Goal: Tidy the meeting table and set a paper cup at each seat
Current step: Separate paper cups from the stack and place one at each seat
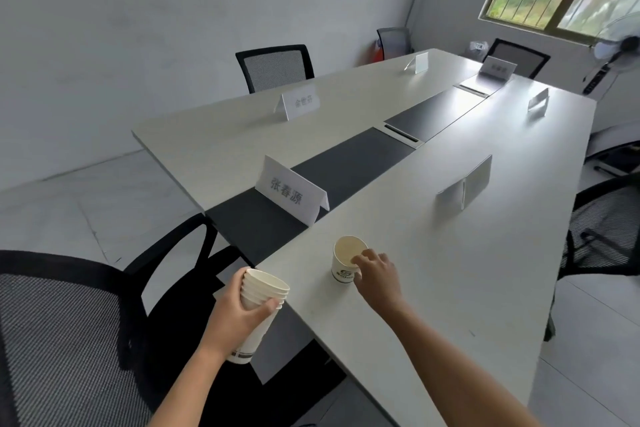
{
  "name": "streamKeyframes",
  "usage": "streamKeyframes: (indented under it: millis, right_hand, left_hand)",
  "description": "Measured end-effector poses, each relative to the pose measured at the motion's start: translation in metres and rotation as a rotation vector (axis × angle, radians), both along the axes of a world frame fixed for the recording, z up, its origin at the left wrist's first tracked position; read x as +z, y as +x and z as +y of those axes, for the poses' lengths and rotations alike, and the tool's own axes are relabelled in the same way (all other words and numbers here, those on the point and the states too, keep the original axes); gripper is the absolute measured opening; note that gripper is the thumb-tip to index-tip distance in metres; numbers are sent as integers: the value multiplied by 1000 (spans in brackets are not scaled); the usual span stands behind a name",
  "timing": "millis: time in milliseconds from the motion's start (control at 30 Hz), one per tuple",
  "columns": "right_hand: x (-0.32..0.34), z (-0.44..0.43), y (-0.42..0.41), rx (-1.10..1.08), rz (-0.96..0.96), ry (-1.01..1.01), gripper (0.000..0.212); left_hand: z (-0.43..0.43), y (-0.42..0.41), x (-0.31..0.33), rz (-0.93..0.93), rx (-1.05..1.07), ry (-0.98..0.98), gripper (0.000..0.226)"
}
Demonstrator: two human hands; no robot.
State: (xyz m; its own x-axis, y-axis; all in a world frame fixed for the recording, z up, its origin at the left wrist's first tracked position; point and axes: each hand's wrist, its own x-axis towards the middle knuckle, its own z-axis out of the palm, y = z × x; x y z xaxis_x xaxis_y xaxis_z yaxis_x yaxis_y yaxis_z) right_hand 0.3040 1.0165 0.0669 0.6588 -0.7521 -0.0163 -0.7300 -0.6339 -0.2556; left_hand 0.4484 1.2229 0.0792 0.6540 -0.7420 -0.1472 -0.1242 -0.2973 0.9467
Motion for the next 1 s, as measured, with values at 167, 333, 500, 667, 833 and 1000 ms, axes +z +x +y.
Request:
streamKeyframes:
  millis: [167,333,500,667,833,1000]
  right_hand:
    - [22,32,-2,-10,-324,29,32]
    - [40,66,-20,176,-444,283,21]
    - [34,89,-65,7,-414,331,24]
    - [31,104,-122,-204,-423,260,17]
    - [35,111,-180,-366,-466,189,16]
    - [37,114,-242,-479,-510,187,14]
  left_hand:
    - [-9,1,-4,-47,-114,-12,66]
    - [-34,-13,-10,-136,-298,15,87]
    - [-57,-50,-4,-158,-518,-2,88]
    - [-80,-95,-2,-213,-738,-13,90]
    - [-98,-150,6,-226,-915,-59,87]
    - [-110,-208,10,-273,-1000,-96,73]
